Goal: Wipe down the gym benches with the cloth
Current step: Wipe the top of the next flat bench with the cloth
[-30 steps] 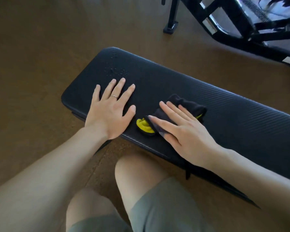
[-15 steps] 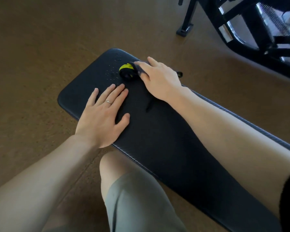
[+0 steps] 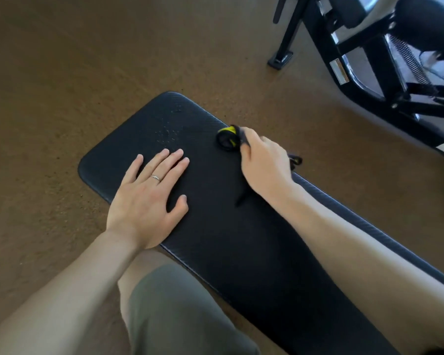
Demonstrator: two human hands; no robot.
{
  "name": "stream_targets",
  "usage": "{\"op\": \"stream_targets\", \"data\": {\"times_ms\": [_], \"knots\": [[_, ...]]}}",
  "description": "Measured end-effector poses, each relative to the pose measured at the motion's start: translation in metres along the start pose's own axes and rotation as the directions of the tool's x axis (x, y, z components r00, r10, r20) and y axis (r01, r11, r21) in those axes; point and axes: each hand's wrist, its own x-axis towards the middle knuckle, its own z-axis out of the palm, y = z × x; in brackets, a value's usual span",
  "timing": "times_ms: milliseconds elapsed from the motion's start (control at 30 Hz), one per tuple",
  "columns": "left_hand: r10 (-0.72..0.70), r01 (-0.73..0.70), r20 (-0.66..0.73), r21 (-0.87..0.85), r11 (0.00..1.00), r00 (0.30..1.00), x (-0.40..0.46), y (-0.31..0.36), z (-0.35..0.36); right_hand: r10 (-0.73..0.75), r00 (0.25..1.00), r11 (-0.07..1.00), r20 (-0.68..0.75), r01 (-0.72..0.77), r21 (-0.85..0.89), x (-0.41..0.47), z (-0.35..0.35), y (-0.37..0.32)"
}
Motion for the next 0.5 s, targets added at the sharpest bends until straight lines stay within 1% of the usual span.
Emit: {"op": "stream_targets", "data": {"times_ms": [67,167,233,300,400,500], "knots": [[0.005,-0.005,-0.005,0.000,1.000,1.000,0.000,0.001,-0.001,-0.076,0.997,0.997,-0.002,0.076,-0.003,0.033,0.017,-0.034],[0.008,-0.008,0.007,0.003,1.000,1.000,0.001,0.002,-0.001,-0.141,0.986,0.990,0.094,0.141,0.003,0.077,0.025,-0.072],[0.007,-0.007,0.002,0.009,1.000,1.000,0.000,0.000,0.000,-0.167,0.977,0.986,0.136,0.168,0.003,0.085,0.026,-0.076],[0.011,-0.011,-0.003,0.005,1.000,1.000,0.000,0.000,-0.001,-0.196,0.971,0.979,0.135,0.202,-0.034,0.070,0.020,-0.065],[0.026,-0.026,-0.003,-0.008,1.000,1.000,-0.001,0.000,-0.001,-0.259,0.963,0.951,0.076,0.268,-0.152,0.012,0.008,-0.029],[0.017,-0.017,0.003,-0.017,1.000,1.000,-0.001,0.000,-0.001,-0.239,0.966,0.959,0.096,0.250,-0.130,-0.059,-0.013,0.010]]}}
